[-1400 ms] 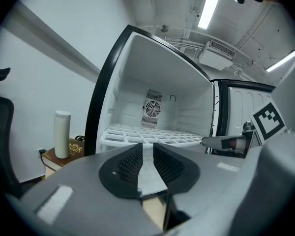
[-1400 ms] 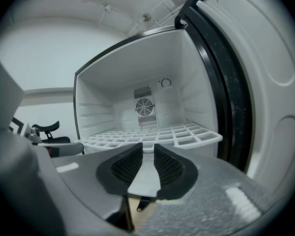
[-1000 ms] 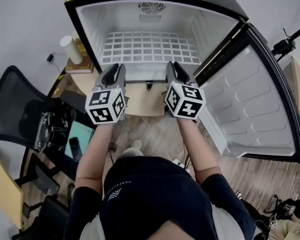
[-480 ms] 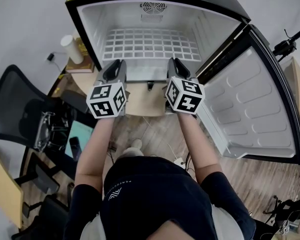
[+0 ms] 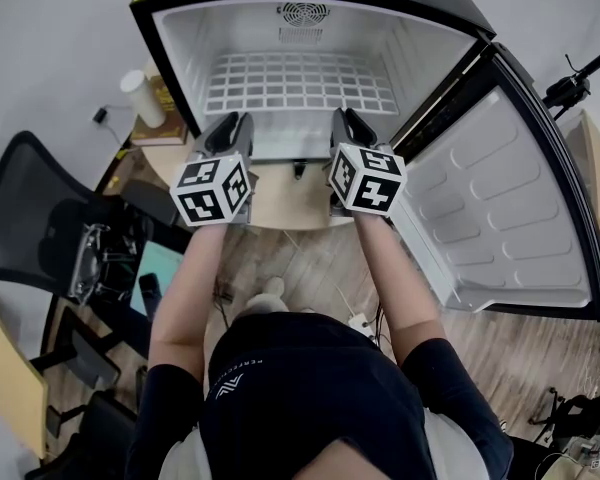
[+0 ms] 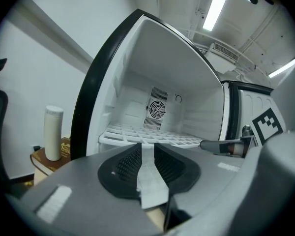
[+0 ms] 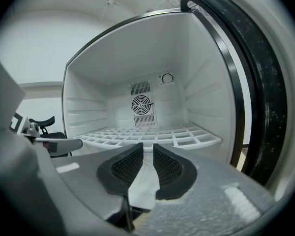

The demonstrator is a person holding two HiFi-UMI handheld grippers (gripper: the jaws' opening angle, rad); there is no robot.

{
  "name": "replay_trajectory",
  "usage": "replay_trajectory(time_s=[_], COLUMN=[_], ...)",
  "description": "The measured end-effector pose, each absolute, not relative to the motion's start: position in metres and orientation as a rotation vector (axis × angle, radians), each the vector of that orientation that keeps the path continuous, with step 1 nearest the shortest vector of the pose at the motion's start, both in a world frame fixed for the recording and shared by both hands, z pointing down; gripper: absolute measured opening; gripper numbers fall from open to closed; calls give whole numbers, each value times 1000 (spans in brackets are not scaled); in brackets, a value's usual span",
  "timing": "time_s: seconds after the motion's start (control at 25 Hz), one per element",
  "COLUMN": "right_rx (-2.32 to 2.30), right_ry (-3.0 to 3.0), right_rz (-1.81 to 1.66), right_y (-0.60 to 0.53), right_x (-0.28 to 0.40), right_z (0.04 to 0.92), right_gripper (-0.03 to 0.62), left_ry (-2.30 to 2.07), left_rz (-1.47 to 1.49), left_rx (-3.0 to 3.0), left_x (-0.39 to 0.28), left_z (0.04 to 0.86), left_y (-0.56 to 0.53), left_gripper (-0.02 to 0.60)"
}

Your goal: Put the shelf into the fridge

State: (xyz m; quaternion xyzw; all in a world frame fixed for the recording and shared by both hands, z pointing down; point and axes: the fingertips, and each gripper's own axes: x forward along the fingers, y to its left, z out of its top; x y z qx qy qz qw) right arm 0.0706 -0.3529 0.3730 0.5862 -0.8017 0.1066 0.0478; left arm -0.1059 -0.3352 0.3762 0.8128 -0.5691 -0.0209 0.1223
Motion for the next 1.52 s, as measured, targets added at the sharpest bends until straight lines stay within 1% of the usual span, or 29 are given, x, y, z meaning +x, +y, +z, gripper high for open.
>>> replay_trajectory(time_s=[0.12, 0.28, 0.48, 0.56, 0.84, 1.52], right_rx=[1729, 1738, 1755, 1763, 1767, 1763], right_ry=[-2483, -2533, -2551, -2558, -2556, -2551], right_rz=[341, 338, 296, 290, 297, 341], right_y=[-345, -330, -315, -310, -296, -273], right_x=[65, 68, 75, 79, 83, 86], right_z=[375, 370, 361, 358, 358, 367], right_gripper=[69, 56, 10, 2, 2, 2], left_ry=[-1633, -1631, -1643, -1639, -1636, -1623], left_rz=[-141, -159, -152, -162, -162, -138], left_rx=[2369, 2396, 2412, 2416, 2424, 2410], left_x=[-108, -110, -111, -110, -109, -110], left_z=[370, 363, 359, 357, 354, 363], left_y=[-330, -320, -308, -304, -292, -272], left_gripper=[60, 34, 0, 0, 14, 15])
